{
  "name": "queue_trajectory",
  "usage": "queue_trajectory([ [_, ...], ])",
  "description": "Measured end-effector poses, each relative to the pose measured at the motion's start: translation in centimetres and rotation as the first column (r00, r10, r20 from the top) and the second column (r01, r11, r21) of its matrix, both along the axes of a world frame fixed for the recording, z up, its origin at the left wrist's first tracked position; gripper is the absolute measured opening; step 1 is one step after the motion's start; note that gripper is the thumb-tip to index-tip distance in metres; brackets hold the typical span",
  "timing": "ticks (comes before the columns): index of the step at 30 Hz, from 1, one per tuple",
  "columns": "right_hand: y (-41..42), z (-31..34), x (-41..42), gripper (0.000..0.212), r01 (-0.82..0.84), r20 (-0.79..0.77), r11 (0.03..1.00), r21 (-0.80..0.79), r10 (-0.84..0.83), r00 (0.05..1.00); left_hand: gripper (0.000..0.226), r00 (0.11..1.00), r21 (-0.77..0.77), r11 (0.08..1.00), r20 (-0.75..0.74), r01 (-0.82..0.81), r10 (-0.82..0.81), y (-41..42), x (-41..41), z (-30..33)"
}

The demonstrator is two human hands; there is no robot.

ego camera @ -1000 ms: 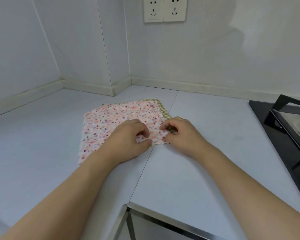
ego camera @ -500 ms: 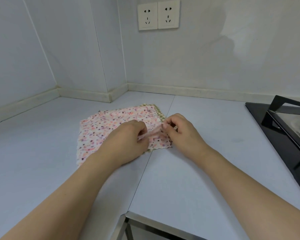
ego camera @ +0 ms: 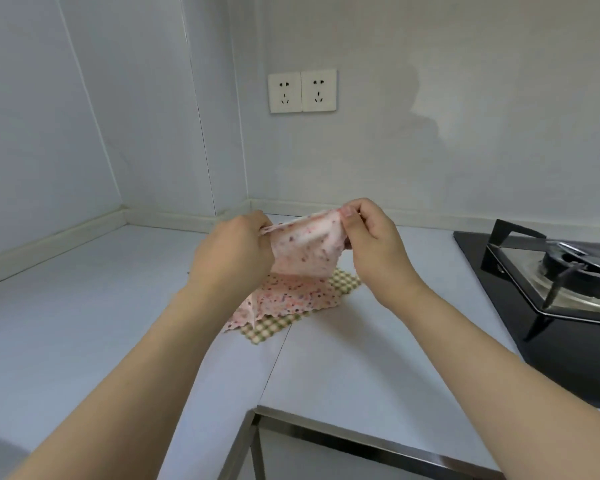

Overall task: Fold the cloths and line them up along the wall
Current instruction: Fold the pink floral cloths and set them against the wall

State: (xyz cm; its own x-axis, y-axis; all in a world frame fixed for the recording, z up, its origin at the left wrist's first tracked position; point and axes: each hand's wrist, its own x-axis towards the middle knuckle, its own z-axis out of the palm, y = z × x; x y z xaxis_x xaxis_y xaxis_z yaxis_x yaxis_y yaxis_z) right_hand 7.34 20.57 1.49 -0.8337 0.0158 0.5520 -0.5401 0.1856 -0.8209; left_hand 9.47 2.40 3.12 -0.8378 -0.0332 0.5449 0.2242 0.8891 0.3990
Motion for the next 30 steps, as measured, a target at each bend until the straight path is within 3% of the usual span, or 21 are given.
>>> queue_trajectory([
  [2, 1.3, 2.4, 1.5, 0.023, 0.042, -0.041, 0.999, 0.019, -0.041, 0.998, 0.021, 1.000, 0.020, 0.999, 0.001, 0.026, -0.026, 0.3, 1.6, 1.9],
  [4, 3.1, 4.7, 3.3, 0.023, -0.002, 0.020, 0.999, -0.038, 0.002, 1.000, 0.024, 0.998, 0.061, 0.996, 0.006, 0.061, -0.061, 0.8, 3.4, 4.1],
  [7, 6.2, 8.0, 7.0, 0.025, -0.249, 0.229, 0.902, -0.354, 0.342, 0.911, 0.026, 0.993, 0.181, 0.979, 0.040, 0.100, -0.108, 2.0, 5.4, 6.9],
  [9, 8.7, 9.4, 9.0, 0.033, -0.316, 0.257, 0.825, -0.468, 0.469, 0.845, 0.022, 0.981, 0.296, 0.948, 0.117, 0.114, -0.154, 3.0, 6.4, 8.3],
  [12, 12.4, 10.3, 10.8, 0.040, -0.370, 0.246, 0.812, -0.451, 0.512, 0.823, 0.024, 0.937, 0.439, 0.889, 0.238, 0.131, -0.255, 4.2, 7.3, 9.7],
  [14, 14.4, 10.3, 11.2, 0.022, -0.387, 0.250, 0.830, -0.402, 0.506, 0.825, 0.025, 0.897, 0.479, 0.867, 0.308, 0.140, -0.315, 4.6, 7.4, 9.9],
  [16, 15.6, 9.9, 11.2, 0.004, -0.321, 0.291, 0.889, -0.326, 0.418, 0.861, 0.029, 0.861, 0.439, 0.884, 0.375, 0.161, -0.343, 4.6, 6.8, 9.2],
  [19, 16.6, 7.9, 9.3, 0.011, -0.095, 0.355, 0.995, -0.016, 0.094, 0.930, 0.035, 0.843, 0.315, 0.930, 0.434, 0.189, -0.319, 4.6, 5.1, 6.9],
  [22, 16.4, 5.2, 6.6, 0.009, 0.137, 0.285, 0.958, 0.251, -0.209, 0.935, 0.031, 0.881, 0.227, 0.959, 0.402, 0.168, -0.250, 5.1, 3.0, 4.0],
  [27, 15.6, 2.5, 3.9, 0.011, 0.313, 0.117, 0.917, 0.246, -0.349, 0.930, 0.025, 0.961, 0.149, 0.973, 0.188, 0.177, -0.204, 5.9, 0.3, 0.3],
  [30, 15.4, 0.6, 4.4, 0.023, 0.318, 0.005, 0.845, 0.430, -0.354, 0.935, 0.032, 0.973, 0.026, 0.976, 0.075, 0.217, -0.218, 5.6, 1.0, -1.6],
])
